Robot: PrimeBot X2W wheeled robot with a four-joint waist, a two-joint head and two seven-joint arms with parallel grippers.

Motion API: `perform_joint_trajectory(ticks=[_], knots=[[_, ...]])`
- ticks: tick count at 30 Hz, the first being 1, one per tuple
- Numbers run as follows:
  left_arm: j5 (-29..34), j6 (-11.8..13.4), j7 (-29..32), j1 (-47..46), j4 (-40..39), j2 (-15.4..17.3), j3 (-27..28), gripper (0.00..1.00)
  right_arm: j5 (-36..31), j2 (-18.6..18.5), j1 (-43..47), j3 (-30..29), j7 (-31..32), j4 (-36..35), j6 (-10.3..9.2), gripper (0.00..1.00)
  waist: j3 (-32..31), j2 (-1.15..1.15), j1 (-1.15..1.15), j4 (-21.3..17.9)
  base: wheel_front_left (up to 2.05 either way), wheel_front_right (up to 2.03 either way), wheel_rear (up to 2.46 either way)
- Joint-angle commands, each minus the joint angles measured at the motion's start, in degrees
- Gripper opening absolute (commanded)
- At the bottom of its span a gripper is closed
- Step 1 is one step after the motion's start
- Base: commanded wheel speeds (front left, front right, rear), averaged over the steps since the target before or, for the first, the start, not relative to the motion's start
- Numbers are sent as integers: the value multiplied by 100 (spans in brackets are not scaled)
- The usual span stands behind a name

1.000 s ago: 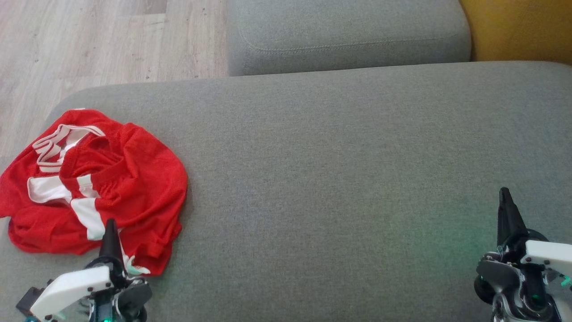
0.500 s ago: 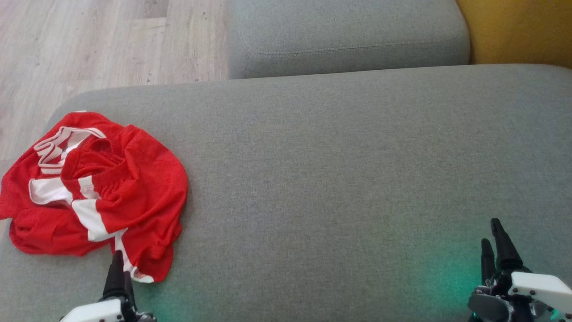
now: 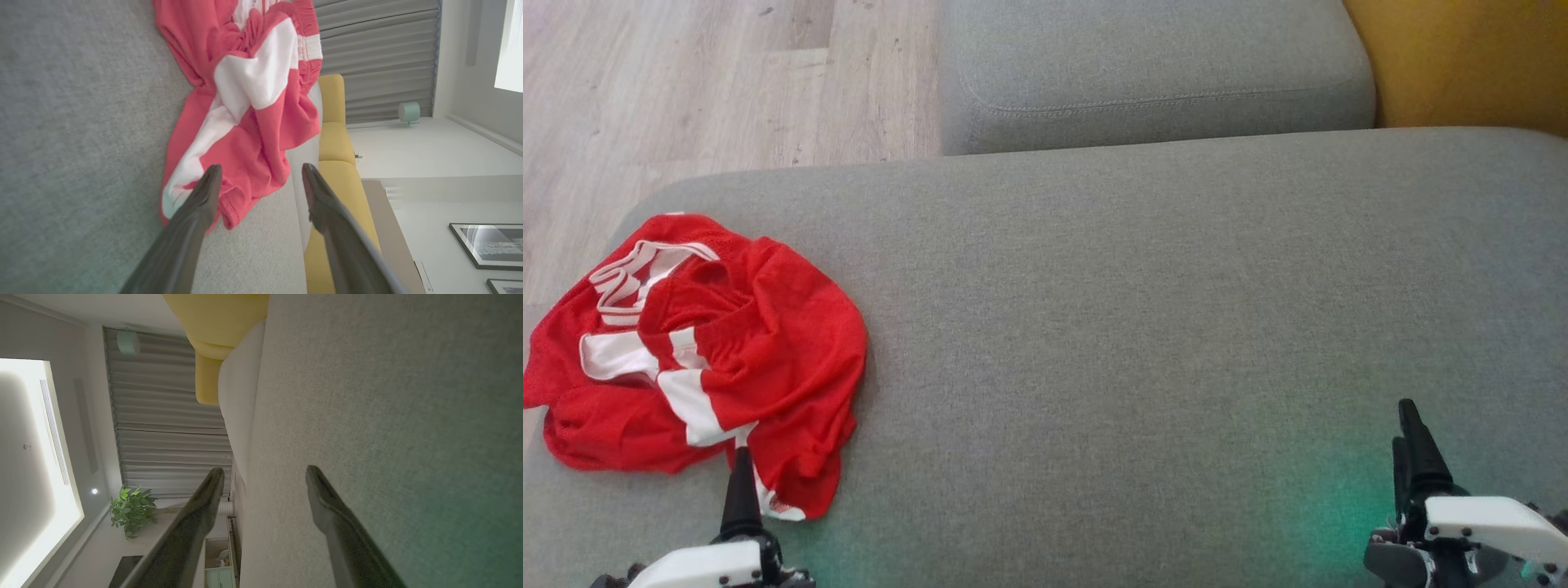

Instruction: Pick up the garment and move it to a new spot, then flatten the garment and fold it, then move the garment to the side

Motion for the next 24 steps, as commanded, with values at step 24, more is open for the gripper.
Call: perform_joint_trajectory(ticks=[24], knots=[[2114,321,-460,69,-771,39,-253,100,-2403,-17,-49,439,-455,-318,17,100,-247,0,0,10,0,0,0]])
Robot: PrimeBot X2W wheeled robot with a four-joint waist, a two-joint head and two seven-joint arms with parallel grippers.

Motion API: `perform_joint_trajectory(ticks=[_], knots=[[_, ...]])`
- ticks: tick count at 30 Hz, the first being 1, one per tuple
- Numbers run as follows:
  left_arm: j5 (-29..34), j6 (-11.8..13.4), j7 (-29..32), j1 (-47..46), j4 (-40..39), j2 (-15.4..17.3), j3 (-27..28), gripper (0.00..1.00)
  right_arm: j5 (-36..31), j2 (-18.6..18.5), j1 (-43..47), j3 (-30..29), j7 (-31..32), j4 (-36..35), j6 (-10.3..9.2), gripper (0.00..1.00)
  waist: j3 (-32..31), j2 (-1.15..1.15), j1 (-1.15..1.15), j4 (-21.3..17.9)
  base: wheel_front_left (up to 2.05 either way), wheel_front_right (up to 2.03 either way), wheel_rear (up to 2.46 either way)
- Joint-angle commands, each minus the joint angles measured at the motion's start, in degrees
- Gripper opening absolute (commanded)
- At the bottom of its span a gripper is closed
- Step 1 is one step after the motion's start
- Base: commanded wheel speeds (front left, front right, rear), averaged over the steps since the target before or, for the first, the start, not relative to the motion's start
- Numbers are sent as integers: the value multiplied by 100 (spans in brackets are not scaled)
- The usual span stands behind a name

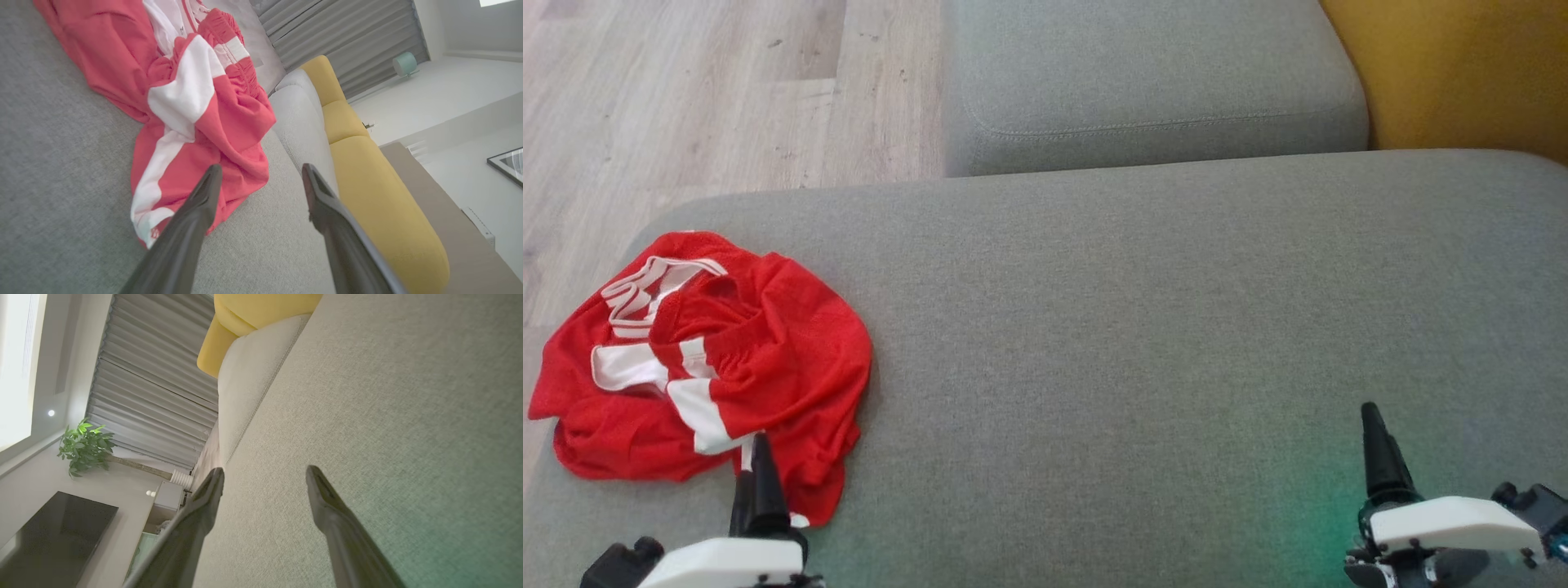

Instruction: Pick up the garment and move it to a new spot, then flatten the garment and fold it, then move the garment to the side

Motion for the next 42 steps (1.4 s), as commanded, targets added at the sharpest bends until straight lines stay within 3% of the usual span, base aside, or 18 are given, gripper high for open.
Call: perform_joint_trajectory(ticks=[1,42], knots=[[177,32,-65,-134,-223,38,7,100,-176,-17,-171,95,-67,-211,17,100,-10,0,0,-4,0,0,0],[2881,626,-745,134,-379,52,-343,100,-3021,-28,-66,841,-741,-155,32,100,-423,0,0,-43,0,0,0]])
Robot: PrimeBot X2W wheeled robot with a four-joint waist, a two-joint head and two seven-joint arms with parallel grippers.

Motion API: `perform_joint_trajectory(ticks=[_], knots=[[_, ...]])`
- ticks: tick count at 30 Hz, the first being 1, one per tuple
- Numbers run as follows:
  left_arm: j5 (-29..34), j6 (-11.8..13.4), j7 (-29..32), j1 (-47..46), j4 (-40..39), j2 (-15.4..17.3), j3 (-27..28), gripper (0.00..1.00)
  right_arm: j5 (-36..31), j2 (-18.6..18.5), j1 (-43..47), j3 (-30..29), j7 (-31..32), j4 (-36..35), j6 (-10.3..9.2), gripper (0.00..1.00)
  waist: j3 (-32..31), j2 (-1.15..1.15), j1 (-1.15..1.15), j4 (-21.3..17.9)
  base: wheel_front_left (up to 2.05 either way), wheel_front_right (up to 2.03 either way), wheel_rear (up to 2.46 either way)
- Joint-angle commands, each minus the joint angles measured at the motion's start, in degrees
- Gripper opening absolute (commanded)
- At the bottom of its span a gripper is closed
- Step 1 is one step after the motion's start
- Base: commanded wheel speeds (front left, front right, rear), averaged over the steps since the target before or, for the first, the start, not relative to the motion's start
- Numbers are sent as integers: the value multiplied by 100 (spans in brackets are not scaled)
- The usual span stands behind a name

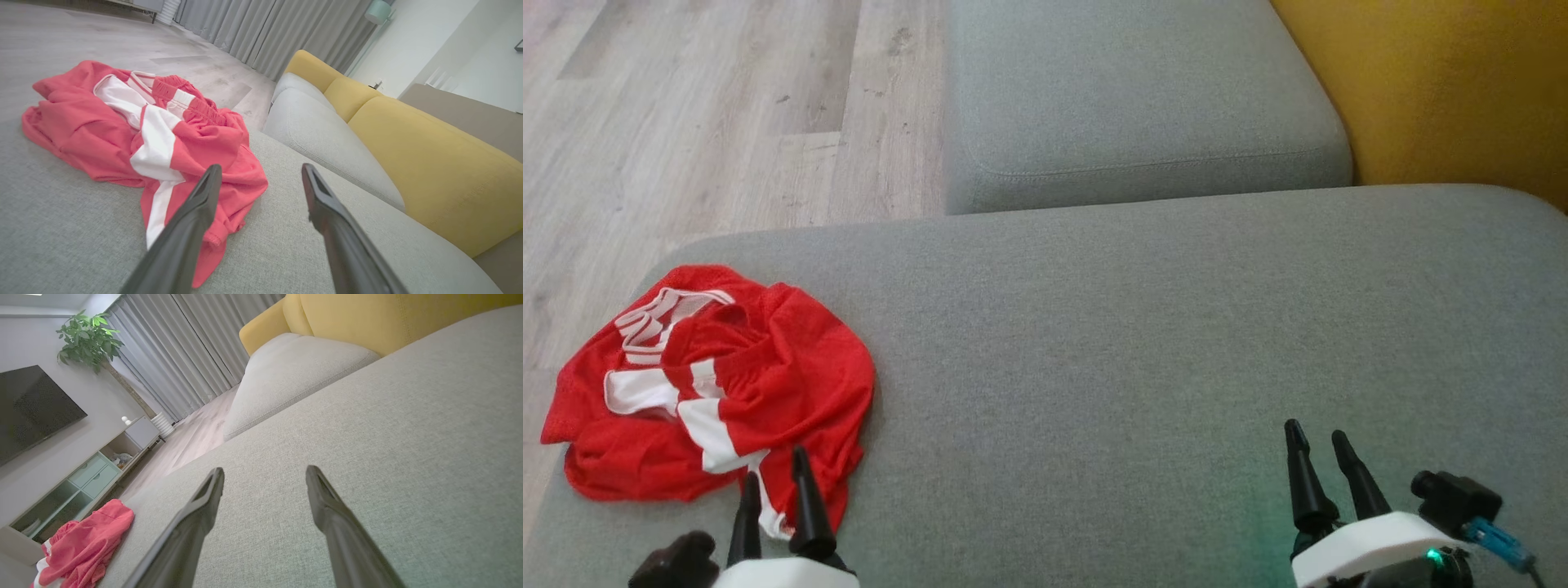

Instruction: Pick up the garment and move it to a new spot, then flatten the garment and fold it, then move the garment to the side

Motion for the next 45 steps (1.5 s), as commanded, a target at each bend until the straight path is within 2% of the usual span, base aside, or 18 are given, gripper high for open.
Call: perform_joint_trajectory(ticks=[1,23,39,45], knots=[[172,31,-83,-167,-217,42,80,100,-190,-29,-199,136,-86,-172,31,100,-10,0,0,-2,0,0,0],[1590,252,-458,-98,-211,50,-114,100,-1570,-35,-114,286,-456,-108,39,100,-186,0,0,37,0,0,0],[2558,243,-713,15,136,55,-309,100,-2596,-39,13,284,-709,46,45,100,-389,0,0,-51,0,0,0],[2561,350,-727,-5,241,55,-341,100,-2725,-39,37,218,-723,86,45,100,-385,0,0,-45,0,0,0]])
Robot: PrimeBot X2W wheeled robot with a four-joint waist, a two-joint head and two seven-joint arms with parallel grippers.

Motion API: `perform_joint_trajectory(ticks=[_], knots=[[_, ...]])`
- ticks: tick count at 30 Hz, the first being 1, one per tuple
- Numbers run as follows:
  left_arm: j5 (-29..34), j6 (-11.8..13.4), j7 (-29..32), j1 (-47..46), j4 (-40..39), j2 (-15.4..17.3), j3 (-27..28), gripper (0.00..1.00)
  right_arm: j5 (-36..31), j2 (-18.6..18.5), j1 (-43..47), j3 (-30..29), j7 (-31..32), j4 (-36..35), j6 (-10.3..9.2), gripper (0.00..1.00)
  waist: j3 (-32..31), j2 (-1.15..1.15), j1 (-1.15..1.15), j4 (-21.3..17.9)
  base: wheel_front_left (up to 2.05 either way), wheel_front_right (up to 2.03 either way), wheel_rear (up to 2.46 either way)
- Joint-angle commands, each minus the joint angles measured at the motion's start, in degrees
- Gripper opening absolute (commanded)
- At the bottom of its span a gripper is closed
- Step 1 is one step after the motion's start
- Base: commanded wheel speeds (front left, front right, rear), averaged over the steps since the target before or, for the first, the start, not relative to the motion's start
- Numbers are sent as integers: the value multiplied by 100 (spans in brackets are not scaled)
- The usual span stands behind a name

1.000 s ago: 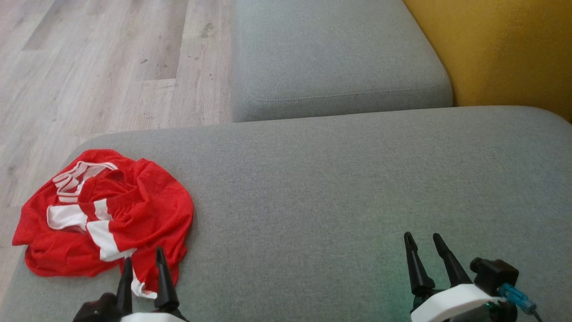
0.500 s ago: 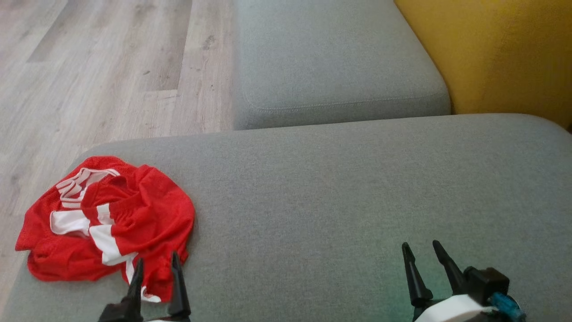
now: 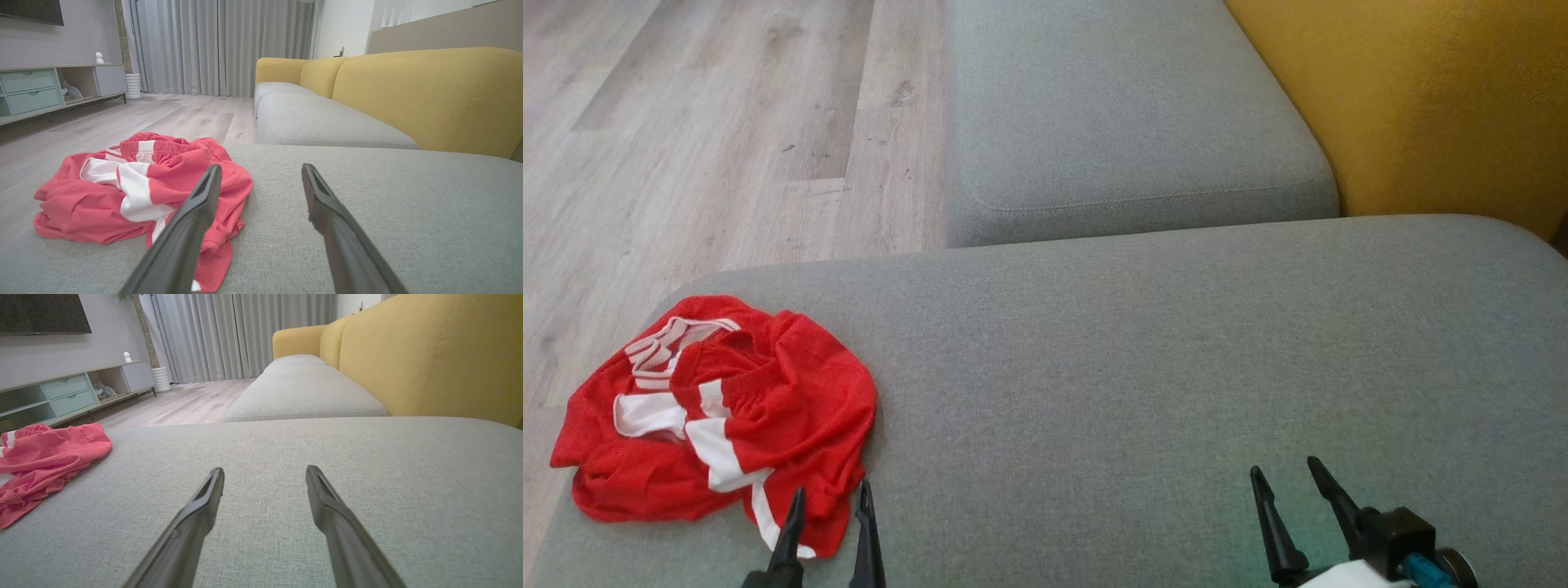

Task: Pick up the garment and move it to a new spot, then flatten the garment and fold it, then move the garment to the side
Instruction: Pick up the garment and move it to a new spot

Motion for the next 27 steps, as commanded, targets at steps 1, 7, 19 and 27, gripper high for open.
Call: perform_joint_trajectory(ticks=[1,7,19,27], knots=[[-9,44,-71,-250,-139,33,131,100,-43,-38,-227,94,-79,-151,44,100,4,0,0,2,0,0,0],[-72,60,-71,-246,-108,33,127,100,-24,-38,-210,68,-79,-150,44,100,-9,0,0,12,0,0,0],[11,29,-71,-362,12,33,151,100,163,-38,-188,179,-79,-255,44,100,66,0,0,600,0,0,0],[154,-1,-71,-435,-40,33,292,100,233,-38,-178,151,-79,-270,44,100,163,0,0,1456,0,0,0]])
